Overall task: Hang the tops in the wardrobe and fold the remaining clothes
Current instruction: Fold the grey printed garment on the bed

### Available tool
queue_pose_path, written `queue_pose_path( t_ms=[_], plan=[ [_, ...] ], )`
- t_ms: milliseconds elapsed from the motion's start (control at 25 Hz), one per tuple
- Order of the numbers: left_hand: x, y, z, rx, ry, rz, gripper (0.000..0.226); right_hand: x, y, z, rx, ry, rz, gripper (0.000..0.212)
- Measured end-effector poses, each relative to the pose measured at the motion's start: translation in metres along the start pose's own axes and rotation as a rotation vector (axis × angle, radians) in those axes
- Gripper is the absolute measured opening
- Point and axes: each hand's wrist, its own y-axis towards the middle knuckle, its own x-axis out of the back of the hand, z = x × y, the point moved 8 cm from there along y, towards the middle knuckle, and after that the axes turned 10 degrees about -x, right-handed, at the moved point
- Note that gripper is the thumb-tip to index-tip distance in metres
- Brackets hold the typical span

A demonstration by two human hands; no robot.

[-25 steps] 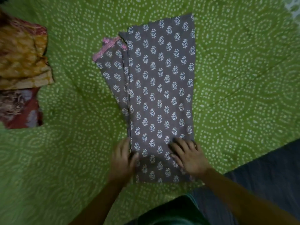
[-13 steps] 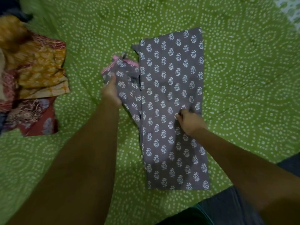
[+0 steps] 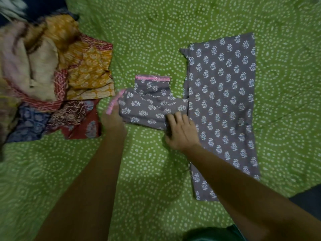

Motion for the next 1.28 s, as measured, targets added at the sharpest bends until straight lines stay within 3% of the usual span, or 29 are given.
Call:
queue_pose_path(
  t_ms=[120, 280, 400, 440, 640, 720, 760, 800, 880, 920, 960, 1000, 1040, 1120, 1200, 1280],
  plan=[
    [0.04, -0.012, -0.027, -0.412, 0.259, 0.175, 0.036, -0.007, -0.001, 0.028, 0.097, -0.092, -0.104, 0.065],
    [0.056, -0.022, -0.023, -0.731, 0.708, 0.522, 0.03, -0.022, -0.013, 0.04, 0.136, -0.127, -0.163, 0.064],
    [0.068, -0.023, -0.004, -0.631, 0.851, 0.533, 0.041, -0.024, -0.034, 0.049, 0.207, -0.058, -0.204, 0.034],
    [0.071, -0.024, 0.0, -0.571, 0.863, 0.503, 0.045, -0.027, -0.038, 0.051, 0.225, -0.055, -0.186, 0.034],
    [0.067, -0.032, -0.022, -0.377, 0.667, 0.371, 0.043, -0.026, -0.023, 0.082, 0.219, -0.043, -0.04, 0.082],
    [0.036, -0.044, -0.048, -0.403, 0.551, 0.452, 0.044, -0.015, -0.004, 0.107, 0.161, 0.161, 0.049, 0.091],
    [0.016, -0.054, -0.062, -0.406, 0.469, 0.54, 0.045, -0.006, 0.007, 0.115, 0.074, 0.379, 0.105, 0.09],
    [-0.003, -0.058, -0.073, -0.401, 0.385, 0.6, 0.043, 0.0, 0.018, 0.115, -0.055, 0.651, 0.148, 0.083],
    [-0.028, -0.047, -0.09, -0.414, 0.268, 0.547, 0.034, 0.013, 0.035, 0.091, -0.396, 1.223, 0.109, 0.052],
    [-0.041, -0.035, -0.098, -0.499, 0.345, 0.502, 0.031, 0.018, 0.041, 0.072, -0.555, 1.477, 0.067, 0.036],
    [-0.056, -0.022, -0.099, -0.63, 0.585, 0.526, 0.034, 0.021, 0.044, 0.051, -0.676, 1.68, 0.033, 0.025],
    [-0.078, -0.014, -0.089, -0.771, 0.933, 0.653, 0.041, 0.026, 0.047, 0.031, -0.76, 1.821, 0.001, 0.019],
    [-0.098, -0.013, -0.07, -0.894, 1.245, 0.827, 0.049, 0.035, 0.047, 0.015, -0.802, 1.916, -0.03, 0.018],
    [-0.123, -0.017, -0.042, -1.05, 1.506, 1.077, 0.054, 0.052, 0.045, -0.01, -0.78, 2.061, -0.07, 0.021],
    [-0.137, -0.018, -0.044, -1.115, 1.475, 1.127, 0.037, 0.064, 0.042, -0.027, -0.736, 2.066, -0.09, 0.025],
    [-0.136, -0.013, -0.058, -1.008, 1.358, 1.138, 0.014, 0.067, 0.037, -0.032, -0.731, 2.042, -0.1, 0.027]
  ],
)
